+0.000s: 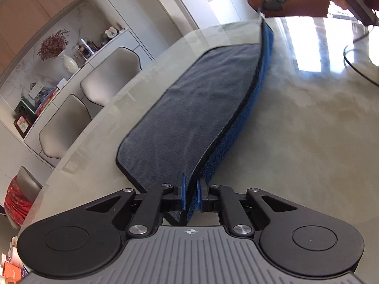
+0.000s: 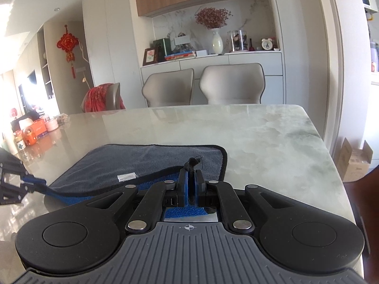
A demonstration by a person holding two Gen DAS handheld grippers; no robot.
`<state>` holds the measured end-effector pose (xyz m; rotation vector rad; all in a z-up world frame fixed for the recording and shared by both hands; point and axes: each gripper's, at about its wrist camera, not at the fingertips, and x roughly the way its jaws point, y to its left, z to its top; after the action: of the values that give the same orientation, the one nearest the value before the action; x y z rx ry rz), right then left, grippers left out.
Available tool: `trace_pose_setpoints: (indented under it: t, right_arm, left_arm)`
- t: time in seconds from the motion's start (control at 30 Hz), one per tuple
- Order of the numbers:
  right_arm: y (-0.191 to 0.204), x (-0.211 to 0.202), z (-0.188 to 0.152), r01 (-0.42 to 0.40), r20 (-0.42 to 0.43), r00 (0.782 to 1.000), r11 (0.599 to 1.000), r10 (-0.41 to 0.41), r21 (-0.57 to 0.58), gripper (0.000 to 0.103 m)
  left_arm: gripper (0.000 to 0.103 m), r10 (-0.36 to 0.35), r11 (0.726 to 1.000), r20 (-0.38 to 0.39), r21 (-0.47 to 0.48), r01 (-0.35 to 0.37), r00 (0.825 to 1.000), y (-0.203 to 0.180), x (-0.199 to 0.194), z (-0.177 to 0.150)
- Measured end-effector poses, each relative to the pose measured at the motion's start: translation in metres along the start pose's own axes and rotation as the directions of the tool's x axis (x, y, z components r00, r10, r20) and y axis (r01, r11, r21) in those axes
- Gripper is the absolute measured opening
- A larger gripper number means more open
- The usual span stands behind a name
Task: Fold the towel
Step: 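Lift both held corners and fold the towel lengthwise over itself, then lay the folded edge onto the towel and open both tools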
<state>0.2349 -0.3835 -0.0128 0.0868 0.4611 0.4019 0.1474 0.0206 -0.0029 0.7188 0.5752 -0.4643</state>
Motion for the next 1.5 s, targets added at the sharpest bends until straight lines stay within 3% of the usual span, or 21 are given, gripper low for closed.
trace_pose_setpoints:
  t: [0.27,0.63,1.03,1.33,1.5]
  right_arm:
    - [-0.007,0.023,0.015,0.025,-0.006,1.000,1.000,-0.025,0.012,0.006]
    - [-0.021,0.072,0.031,0.069,-0.030,0.997,0.997,-0.067,0.046,0.006]
    - [-0.032,0.138,0.032,0.150,-0.171,0.975,0.988,-0.144,0.025,0.006]
    - [-0.017,0.163,0.028,0.226,-0.246,0.938,0.969,-0.245,-0.103,0.006]
    - [-0.014,0.168,0.034,0.239,-0.230,0.938,0.965,-0.258,-0.107,0.006]
  left_arm:
    - [0.008,-0.006,0.993,-0.024,-0.121,0.003,1.000,0.051,0.031,0.023]
    - [0.009,-0.001,0.978,-0.067,-0.210,-0.013,0.998,0.108,0.099,0.045]
    - [0.012,-0.026,0.970,-0.128,-0.242,-0.006,0.991,0.123,0.158,0.048]
    - [0.015,-0.006,0.962,-0.128,-0.271,-0.029,0.992,0.128,0.163,0.047]
    - [0.015,0.015,0.962,-0.118,-0.269,-0.047,0.993,0.129,0.160,0.046]
